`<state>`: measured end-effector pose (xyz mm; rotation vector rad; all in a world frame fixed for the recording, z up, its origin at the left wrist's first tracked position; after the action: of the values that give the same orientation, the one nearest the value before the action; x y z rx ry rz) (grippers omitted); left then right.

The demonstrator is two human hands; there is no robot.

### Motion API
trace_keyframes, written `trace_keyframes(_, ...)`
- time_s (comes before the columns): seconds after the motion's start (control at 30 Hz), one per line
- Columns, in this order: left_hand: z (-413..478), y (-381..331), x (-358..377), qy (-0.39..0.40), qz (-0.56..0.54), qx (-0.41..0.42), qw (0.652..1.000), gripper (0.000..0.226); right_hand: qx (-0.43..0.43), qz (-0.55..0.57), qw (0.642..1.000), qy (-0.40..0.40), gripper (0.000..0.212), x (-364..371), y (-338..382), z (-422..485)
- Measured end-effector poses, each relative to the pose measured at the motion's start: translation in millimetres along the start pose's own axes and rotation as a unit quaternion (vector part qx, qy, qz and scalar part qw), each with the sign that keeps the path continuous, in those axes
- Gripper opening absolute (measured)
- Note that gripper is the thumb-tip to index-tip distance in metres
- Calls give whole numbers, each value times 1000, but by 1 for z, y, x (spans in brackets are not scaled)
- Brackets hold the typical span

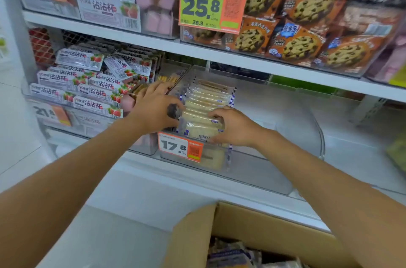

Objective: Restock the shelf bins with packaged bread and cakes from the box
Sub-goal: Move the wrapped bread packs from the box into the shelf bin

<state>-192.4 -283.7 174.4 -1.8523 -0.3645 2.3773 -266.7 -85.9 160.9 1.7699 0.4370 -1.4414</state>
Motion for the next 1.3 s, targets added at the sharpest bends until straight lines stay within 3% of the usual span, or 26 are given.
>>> trace_keyframes(0.17,3,-1,-2,21,-18,-8,1000,56,-28,3,997,-77,58,1,12,4)
trace_keyframes(0.4,5,0,1,36,7,-7,999,46,-54,-168,979,-102,69,3,10,7)
trace_keyframes(0.5,5,0,3,24,5,-11,1000,44,-50,-163,982,-79,74,-1,9,8)
trace_keyframes(0.6,3,0,1,39,21,-17,999,49,-28,-89,992,-85,72,-2,6,1)
trace_keyframes(0.73,-13,-14,-7,34,47,-30,998,50,10,6,989,-149,51,-9,0,-22)
trace_keyframes(0.83,-34,-41,-13,5,50,-24,998,40,18,0,978,-210,28,-16,2,-54)
trace_keyframes(0.93,-58,-83,-11,-15,61,0,998,30,20,-26,967,-253,16,-19,5,-97)
trace_keyframes(1.03,-85,-126,12,5,35,35,999,18,42,-8,974,-223,9,-8,-1,-140)
trace_keyframes(1.13,-124,-161,58,119,-118,36,985,12,53,40,984,-166,5,27,-20,-192)
trace_keyframes(1.3,-184,-188,157,308,-179,23,934,20,164,103,978,79,13,131,-95,-288)
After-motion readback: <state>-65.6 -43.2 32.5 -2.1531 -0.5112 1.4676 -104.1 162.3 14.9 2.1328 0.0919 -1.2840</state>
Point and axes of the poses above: each hand's wrist, its own z-axis towards the middle knuckle, its own x-axis out of the palm, y = z × x, the point moved 4 cm from there along z, towards the middle knuckle, and after that the axes turned 4 degrees about y, right-handed, at the moved point
